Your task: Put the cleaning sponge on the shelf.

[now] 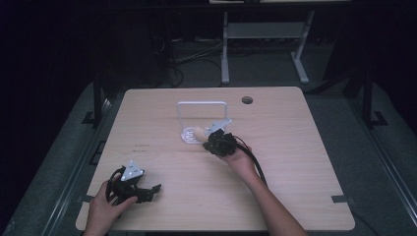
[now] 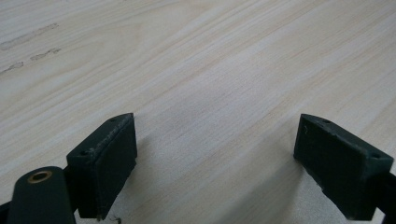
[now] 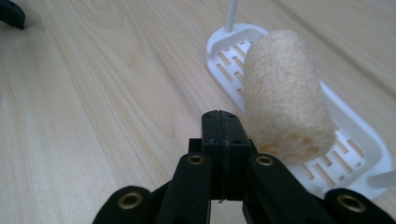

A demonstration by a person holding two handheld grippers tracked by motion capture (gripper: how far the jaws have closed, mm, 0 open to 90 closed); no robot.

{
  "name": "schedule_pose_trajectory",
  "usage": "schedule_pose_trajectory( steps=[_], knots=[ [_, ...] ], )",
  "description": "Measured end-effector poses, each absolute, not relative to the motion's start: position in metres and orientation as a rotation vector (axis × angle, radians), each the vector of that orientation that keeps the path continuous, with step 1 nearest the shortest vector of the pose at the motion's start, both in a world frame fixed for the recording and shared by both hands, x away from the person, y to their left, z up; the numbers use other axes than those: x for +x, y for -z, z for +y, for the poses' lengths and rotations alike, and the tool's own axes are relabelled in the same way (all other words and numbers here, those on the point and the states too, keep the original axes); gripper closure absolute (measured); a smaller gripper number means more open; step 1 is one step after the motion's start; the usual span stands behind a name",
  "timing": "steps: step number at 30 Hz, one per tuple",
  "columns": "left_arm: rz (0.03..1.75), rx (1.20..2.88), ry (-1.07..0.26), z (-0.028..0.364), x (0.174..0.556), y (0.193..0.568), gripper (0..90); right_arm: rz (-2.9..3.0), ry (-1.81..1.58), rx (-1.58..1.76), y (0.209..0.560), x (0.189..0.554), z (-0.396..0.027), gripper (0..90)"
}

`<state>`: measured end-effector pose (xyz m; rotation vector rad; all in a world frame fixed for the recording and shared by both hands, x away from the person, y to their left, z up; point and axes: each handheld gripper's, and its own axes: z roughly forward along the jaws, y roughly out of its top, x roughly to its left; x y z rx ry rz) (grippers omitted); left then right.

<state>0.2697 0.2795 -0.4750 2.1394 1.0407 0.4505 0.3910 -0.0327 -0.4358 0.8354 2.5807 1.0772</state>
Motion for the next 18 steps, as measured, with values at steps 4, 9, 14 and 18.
schedule_pose_trajectory(
  steps=[4, 9, 14, 18],
  knots=[
    [1.041, 2.139, -0.45, 0.279, 0.27, 0.475, 12.7, 2.592, -1.08, 0.846, 0.443, 0.391, -0.033, 89.7],
    [1.041, 2.139, -0.45, 0.279, 0.27, 0.475, 12.8, 2.609, -1.071, 0.852, 0.451, 0.393, -0.031, 89.7],
    [1.041, 2.139, -0.45, 0.279, 0.27, 0.475, 12.8, 2.603, -1.065, 0.868, 0.455, 0.397, -0.033, 89.7],
    [1.041, 2.139, -0.45, 0.28, 0.27, 0.475, 12.8, 2.6, -1.064, 0.878, 0.456, 0.398, -0.036, 89.7]
  ],
)
